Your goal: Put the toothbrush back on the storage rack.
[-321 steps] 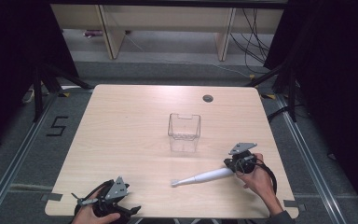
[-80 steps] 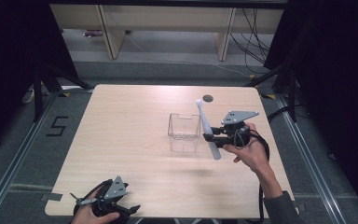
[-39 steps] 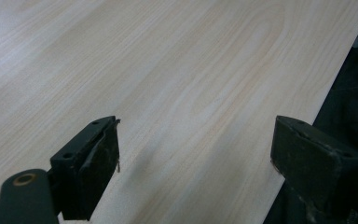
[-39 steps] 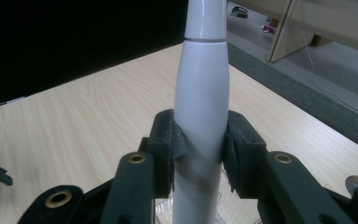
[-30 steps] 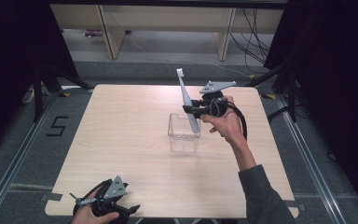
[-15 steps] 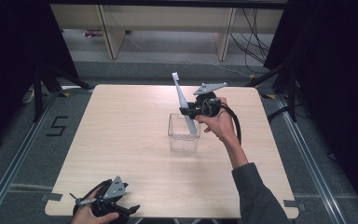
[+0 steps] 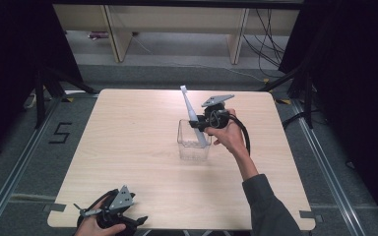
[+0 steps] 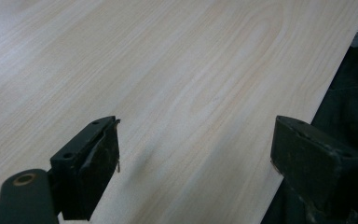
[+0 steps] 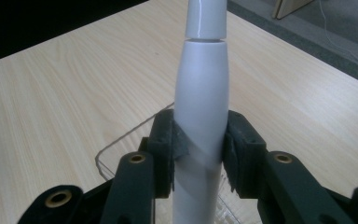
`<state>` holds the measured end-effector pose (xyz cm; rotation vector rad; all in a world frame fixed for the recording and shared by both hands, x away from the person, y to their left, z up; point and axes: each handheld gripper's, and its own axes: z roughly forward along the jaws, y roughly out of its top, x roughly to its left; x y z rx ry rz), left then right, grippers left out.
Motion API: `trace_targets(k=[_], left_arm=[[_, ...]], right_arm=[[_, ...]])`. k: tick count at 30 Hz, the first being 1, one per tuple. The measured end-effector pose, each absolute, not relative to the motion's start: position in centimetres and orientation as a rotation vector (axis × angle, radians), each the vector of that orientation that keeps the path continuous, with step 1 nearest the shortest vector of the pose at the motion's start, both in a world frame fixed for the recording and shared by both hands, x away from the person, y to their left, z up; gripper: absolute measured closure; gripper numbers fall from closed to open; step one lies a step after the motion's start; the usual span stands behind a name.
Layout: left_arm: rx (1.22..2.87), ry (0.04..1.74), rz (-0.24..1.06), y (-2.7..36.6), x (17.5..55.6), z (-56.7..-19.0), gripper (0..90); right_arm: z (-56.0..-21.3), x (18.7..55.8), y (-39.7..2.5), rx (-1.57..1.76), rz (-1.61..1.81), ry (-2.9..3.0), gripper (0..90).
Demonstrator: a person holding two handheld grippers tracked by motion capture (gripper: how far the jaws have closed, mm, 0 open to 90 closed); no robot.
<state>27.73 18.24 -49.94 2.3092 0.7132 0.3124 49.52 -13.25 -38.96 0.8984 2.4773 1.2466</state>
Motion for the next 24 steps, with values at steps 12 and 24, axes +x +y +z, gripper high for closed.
trace_targets(k=[12, 24], left_arm=[[2.310, 0.713, 0.312, 18.2, 27.7, -49.9, 14.8], [2.308, 0.715, 0.312, 18.2, 27.7, -49.9, 14.8]], right_arm=[[-40.6, 49.9, -12.8, 0.928, 1.194, 2.496, 66.7], [-41.2, 49.9, -12.2, 0.952, 1.115, 2.545, 66.7]])
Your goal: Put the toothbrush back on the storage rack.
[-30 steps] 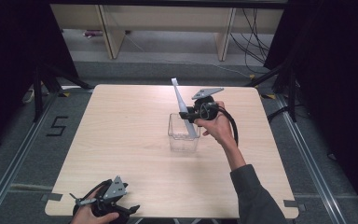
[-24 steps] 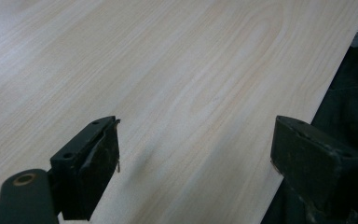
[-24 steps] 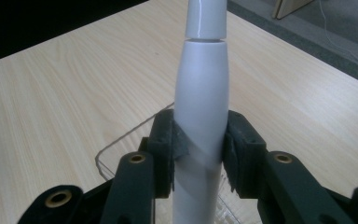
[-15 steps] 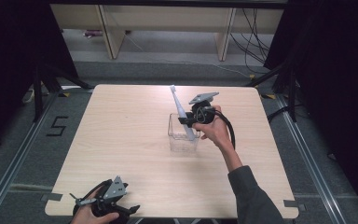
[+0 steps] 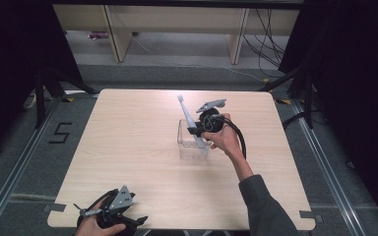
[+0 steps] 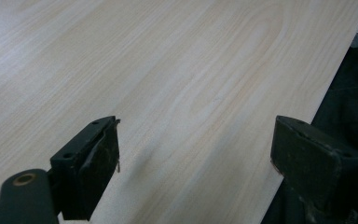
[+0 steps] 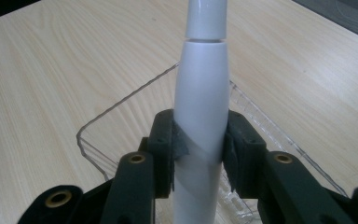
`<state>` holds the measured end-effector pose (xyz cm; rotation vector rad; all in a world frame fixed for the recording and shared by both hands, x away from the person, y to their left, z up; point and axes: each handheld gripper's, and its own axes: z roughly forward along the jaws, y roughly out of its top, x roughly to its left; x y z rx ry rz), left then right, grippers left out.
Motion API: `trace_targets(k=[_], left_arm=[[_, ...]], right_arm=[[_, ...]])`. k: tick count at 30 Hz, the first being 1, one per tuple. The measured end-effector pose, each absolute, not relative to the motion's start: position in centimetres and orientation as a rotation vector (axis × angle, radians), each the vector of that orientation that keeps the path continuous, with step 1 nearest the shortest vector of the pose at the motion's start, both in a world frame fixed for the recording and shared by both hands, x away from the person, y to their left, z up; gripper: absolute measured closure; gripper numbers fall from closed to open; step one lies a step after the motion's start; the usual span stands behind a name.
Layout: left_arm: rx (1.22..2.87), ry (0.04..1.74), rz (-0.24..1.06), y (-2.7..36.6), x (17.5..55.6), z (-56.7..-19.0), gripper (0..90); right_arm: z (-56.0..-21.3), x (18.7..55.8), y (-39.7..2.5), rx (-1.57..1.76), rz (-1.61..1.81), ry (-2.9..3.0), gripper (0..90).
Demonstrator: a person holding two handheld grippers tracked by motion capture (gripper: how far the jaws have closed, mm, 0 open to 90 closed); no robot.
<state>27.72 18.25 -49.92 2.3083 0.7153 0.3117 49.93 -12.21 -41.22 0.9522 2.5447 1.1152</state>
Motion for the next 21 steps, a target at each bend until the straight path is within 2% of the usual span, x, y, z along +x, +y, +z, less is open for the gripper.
trace_targets(k=[21], left_arm=[[2.306, 0.712, 0.314, 18.3, 27.7, -49.9, 14.7]], right_arm=[[-42.5, 50.9, -11.0, 0.895, 0.949, 2.626, 66.5]])
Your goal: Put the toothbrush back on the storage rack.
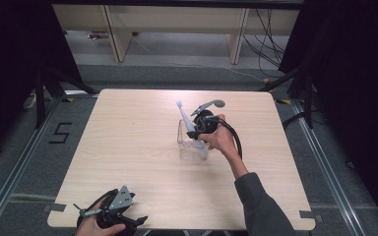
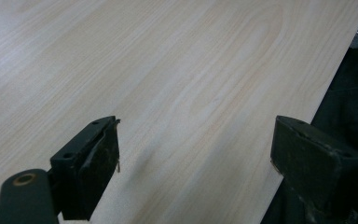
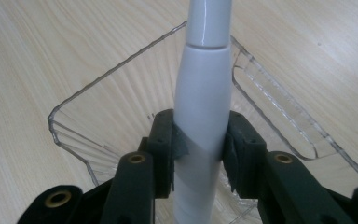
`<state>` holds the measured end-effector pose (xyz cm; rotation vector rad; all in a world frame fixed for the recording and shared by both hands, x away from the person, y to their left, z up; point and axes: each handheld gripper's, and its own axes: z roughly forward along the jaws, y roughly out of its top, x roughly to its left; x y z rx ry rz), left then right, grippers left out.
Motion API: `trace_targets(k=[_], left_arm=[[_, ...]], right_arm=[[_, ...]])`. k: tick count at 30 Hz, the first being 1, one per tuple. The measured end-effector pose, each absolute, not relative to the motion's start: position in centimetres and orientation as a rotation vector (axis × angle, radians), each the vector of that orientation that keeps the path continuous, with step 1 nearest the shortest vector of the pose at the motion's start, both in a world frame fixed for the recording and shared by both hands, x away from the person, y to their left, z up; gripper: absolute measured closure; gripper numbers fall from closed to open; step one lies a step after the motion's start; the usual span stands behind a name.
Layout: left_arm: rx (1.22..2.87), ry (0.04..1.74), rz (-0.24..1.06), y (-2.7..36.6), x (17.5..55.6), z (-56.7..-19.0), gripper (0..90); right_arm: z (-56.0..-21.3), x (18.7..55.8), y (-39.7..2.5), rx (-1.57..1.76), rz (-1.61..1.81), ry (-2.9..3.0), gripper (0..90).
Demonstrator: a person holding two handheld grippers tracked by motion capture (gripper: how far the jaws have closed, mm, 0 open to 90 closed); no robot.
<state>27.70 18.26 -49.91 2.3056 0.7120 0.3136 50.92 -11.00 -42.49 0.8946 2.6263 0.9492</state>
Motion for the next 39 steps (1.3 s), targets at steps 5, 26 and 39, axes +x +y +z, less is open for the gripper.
trace_targets(k=[5, 26, 39], left_arm=[[2.307, 0.712, 0.315, 18.3, 27.7, -49.9, 14.8], [2.317, 0.704, 0.310, 18.3, 27.8, -49.9, 14.8], [2.314, 0.706, 0.307, 18.2, 27.7, -49.9, 14.7]], right_arm=[[-42.4, 50.8, -10.8, 0.923, 0.927, 2.638, 66.4], [-42.5, 51.2, -10.2, 0.961, 0.915, 2.633, 62.7], [-40.6, 50.1, -11.8, 0.935, 1.004, 2.579, 55.7]])
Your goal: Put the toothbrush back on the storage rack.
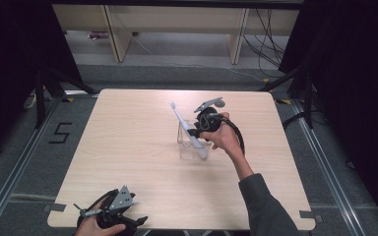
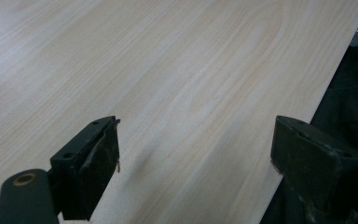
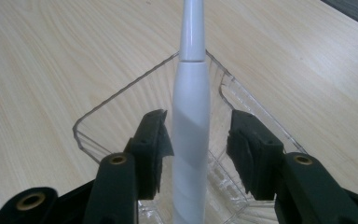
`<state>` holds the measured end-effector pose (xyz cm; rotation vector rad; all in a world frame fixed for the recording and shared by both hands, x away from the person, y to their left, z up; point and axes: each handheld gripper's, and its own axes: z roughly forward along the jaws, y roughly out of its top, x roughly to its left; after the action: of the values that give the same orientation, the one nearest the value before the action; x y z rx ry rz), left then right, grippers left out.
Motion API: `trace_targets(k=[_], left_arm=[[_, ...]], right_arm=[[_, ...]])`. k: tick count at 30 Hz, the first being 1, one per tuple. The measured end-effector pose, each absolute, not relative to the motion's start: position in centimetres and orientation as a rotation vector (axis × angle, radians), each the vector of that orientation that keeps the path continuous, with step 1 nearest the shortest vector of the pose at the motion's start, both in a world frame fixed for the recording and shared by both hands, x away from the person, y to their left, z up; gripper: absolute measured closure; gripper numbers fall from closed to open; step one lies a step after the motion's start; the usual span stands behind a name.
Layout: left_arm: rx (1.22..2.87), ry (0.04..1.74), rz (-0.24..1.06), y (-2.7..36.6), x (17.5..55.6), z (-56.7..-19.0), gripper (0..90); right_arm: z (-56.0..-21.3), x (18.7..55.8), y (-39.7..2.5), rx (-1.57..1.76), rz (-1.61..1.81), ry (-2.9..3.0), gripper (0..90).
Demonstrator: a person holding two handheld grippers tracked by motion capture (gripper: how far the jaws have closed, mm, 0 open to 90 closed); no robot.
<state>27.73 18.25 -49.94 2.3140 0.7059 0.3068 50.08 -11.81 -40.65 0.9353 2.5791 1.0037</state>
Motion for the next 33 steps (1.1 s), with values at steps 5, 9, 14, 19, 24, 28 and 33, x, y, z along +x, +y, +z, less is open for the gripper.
trace_targets(k=[5, 9, 14, 19, 24, 28, 33], left_arm=[[2.309, 0.715, 0.311, 18.2, 27.7, -50.0, 14.7], [2.312, 0.716, 0.311, 18.2, 27.7, -50.0, 14.8], [2.308, 0.720, 0.311, 18.2, 27.7, -50.0, 14.8], [2.306, 0.717, 0.309, 18.2, 27.7, -50.0, 14.7], [2.308, 0.721, 0.311, 18.2, 27.7, -50.0, 14.8], [2.310, 0.720, 0.313, 18.2, 27.7, -50.1, 14.8], [2.308, 0.720, 0.312, 18.2, 27.7, -50.0, 14.8]], right_arm=[[-40.5, 49.7, -12.3, 0.914, 1.034, 2.561, 52.9], [-40.2, 49.1, -12.7, 0.910, 1.071, 2.549, 50.9], [-39.8, 48.5, -12.9, 0.928, 1.087, 2.534, 48.2], [-39.6, 47.9, -13.0, 0.953, 1.117, 2.522, 45.0], [-39.6, 47.7, -13.5, 0.916, 1.132, 2.503, 42.6], [-40.0, 47.3, -13.7, 0.930, 1.182, 2.481, 41.5], [-39.6, 46.9, -14.1, 0.914, 1.185, 2.493, 39.3]])
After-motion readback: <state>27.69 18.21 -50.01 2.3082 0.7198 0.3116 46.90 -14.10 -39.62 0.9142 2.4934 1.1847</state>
